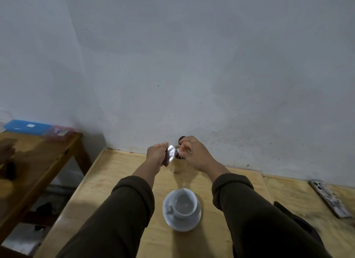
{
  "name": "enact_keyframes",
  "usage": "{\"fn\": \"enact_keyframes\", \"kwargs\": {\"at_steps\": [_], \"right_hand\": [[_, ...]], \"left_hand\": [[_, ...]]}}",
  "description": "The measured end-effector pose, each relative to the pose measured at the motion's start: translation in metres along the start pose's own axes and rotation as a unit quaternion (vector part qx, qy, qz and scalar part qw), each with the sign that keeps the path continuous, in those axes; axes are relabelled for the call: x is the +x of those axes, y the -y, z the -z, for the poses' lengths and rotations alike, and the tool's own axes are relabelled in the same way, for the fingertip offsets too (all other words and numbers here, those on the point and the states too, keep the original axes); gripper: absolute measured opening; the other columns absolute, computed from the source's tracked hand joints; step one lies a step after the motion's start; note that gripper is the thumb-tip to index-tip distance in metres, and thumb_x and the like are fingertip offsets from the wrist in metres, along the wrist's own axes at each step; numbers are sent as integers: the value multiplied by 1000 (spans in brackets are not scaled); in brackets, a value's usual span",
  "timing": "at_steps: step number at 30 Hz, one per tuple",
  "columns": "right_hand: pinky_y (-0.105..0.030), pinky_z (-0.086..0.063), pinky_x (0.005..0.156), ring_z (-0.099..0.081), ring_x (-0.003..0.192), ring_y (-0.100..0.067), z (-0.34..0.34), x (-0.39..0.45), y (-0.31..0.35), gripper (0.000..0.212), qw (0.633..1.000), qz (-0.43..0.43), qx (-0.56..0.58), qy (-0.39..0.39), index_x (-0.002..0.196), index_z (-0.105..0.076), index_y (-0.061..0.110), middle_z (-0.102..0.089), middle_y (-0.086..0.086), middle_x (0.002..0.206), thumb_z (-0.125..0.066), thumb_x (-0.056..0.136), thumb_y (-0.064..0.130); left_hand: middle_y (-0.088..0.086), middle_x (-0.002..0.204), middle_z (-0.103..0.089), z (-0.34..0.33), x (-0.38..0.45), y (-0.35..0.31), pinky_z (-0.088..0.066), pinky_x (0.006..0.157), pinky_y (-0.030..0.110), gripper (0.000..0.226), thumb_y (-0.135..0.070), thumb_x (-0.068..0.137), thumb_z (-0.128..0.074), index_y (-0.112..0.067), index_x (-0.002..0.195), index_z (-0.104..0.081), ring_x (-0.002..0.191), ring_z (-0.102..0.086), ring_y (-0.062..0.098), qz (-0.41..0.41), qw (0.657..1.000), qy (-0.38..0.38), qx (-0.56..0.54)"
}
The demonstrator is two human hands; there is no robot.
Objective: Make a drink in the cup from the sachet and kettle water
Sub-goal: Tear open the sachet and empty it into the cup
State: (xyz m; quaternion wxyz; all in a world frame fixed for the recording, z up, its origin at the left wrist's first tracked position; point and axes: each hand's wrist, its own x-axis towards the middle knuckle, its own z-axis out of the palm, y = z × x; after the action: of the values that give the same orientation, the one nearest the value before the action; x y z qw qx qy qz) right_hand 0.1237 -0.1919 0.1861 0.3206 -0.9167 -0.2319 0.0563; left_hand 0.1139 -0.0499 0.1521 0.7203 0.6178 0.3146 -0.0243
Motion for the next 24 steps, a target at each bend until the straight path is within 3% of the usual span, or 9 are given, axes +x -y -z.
{"fn": "enact_keyframes", "kwargs": {"at_steps": [2, 5, 7, 10, 12, 15, 19, 21, 24], "right_hand": [[-22, -41, 86, -57, 98, -17, -4, -8, -1, 13, 1000, -3, -2, -14, 77, -59, 14, -59, -2, 116, -57, 88, 7], [-21, -42, 68, -53, 72, -13, -14, -23, -6, 7, 1000, -19, -21, 2, 83, -61, 11, -62, -5, 87, -56, 88, 10], [-18, -40, 58, -48, 62, -10, -24, -36, -12, 6, 999, -20, -35, 24, 86, -61, 8, -61, -9, 78, -55, 86, 9], [-21, -39, 62, -49, 70, -14, -39, -60, -21, 11, 996, -16, -54, 71, 91, -56, 10, -61, -9, 85, -58, 81, 7], [-20, -37, 64, -47, 79, -13, -50, -76, -28, 24, 991, -13, -92, 98, 101, -54, 14, -57, -2, 94, -64, 79, 12], [-25, -38, 70, -44, 84, -13, -63, -94, -38, 40, 987, -26, -111, 116, 115, -51, 15, -58, -4, 109, -69, 79, 19], [-33, -46, 83, -56, 99, -23, -76, -107, -49, 52, 988, -65, -79, 113, 121, -51, 17, -59, -6, 113, -74, 76, 26], [-30, -46, 82, -57, 98, -24, -81, -109, -52, 51, 992, -76, -47, 89, 122, -54, 17, -62, -8, 108, -74, 75, 23], [-27, -45, 78, -56, 85, -18, -85, -112, -56, 43, 995, -89, -16, 41, 120, -59, 21, -63, -5, 97, -68, 77, 19]], "left_hand": [[5, 79, -56, 0, 0, 8, -52, 86, 40, 17, -22, 94, -53, -9, 92, -62, 80, -55, 23, -11, 1000, 10, 20], [8, 87, -58, 1, -4, 26, -49, 77, 35, 18, -20, 95, -52, -8, 102, -63, 89, -54, 25, -12, 998, 39, 45], [11, 88, -59, 2, -3, 42, -49, 74, 33, 20, -21, 94, -54, -5, 94, -66, 87, -55, 26, -4, 996, 53, 75], [12, 75, -58, 5, -3, 69, -49, 68, 33, 29, -20, 92, -58, -10, 65, -59, 78, -56, 27, 15, 992, 65, 108], [12, 69, -58, 5, -5, 84, -49, 68, 36, 30, -18, 91, -60, -10, 62, -59, 75, -56, 27, 24, 986, 85, 142], [15, 75, -65, 4, -9, 101, -53, 79, 42, 23, -20, 87, -64, -2, 75, -70, 80, -60, 28, 19, 969, 109, 222], [19, 93, -73, -1, -17, 103, -55, 90, 36, 33, -29, 84, -66, 1, 95, -75, 96, -68, 32, 12, 935, 104, 338], [10, 78, -70, -6, -20, 99, -53, 90, 32, 28, -32, 82, -66, -4, 80, -72, 96, -68, 28, 15, 909, 97, 405], [-2, 58, -51, -11, -23, 96, -46, 77, 27, 33, -33, 80, -64, -15, 56, -50, 82, -61, 21, 20, 881, 79, 466]]}}
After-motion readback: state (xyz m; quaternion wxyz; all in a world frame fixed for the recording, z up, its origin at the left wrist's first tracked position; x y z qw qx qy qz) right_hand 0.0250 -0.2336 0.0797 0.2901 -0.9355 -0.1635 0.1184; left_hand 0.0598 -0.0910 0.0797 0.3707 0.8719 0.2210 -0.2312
